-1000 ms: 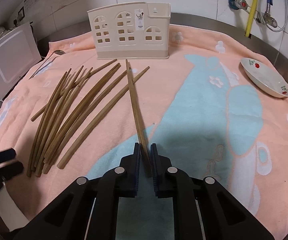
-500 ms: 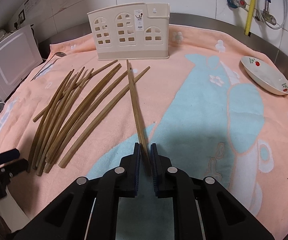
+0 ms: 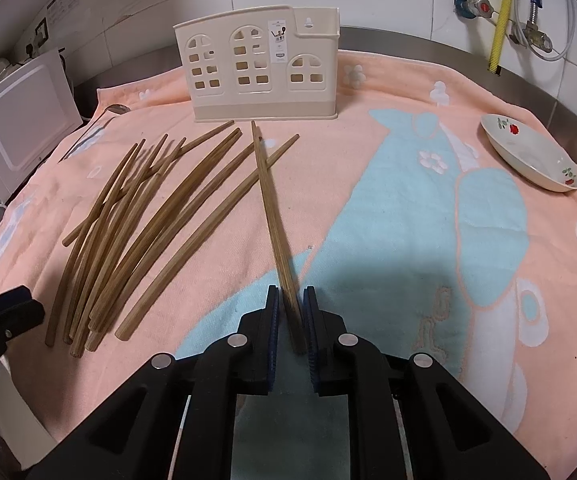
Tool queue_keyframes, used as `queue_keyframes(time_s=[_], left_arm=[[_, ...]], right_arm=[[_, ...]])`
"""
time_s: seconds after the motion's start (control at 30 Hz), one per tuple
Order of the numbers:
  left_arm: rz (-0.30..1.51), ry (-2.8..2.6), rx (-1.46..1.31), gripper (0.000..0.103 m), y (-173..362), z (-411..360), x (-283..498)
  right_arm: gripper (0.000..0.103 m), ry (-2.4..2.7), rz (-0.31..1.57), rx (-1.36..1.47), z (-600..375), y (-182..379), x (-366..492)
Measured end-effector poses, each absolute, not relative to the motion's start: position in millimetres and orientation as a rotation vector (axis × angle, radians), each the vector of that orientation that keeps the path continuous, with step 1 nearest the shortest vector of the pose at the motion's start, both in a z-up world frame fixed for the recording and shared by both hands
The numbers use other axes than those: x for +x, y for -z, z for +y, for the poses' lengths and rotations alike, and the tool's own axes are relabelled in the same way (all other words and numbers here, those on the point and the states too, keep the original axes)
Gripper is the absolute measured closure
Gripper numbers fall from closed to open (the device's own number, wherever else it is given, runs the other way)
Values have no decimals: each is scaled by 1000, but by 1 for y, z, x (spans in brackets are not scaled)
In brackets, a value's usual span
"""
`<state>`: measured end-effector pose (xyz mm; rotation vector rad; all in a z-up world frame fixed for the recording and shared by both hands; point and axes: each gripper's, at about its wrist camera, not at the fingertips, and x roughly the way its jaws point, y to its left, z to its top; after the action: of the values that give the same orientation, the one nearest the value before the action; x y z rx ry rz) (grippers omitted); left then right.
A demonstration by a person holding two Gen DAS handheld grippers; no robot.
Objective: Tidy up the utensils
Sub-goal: 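Close left gripper on another wooden chopstick while right gripper holds its chopstick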
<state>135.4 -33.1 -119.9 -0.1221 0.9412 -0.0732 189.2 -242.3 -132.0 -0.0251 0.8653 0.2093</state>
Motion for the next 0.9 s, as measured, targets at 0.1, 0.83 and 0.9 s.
queue_keyframes(time_s=[0.1, 0.83, 0.9], left_arm=[[951, 67, -122, 80, 125, -35, 138], [974, 77, -159, 91, 132, -44, 152], [987, 83, -139, 92, 132, -45, 154]], right_arm=[[89, -209, 864, -26, -242, 132, 189], [89, -204, 851, -30, -241, 133, 190], [89, -204, 849, -38, -241, 133, 189]])
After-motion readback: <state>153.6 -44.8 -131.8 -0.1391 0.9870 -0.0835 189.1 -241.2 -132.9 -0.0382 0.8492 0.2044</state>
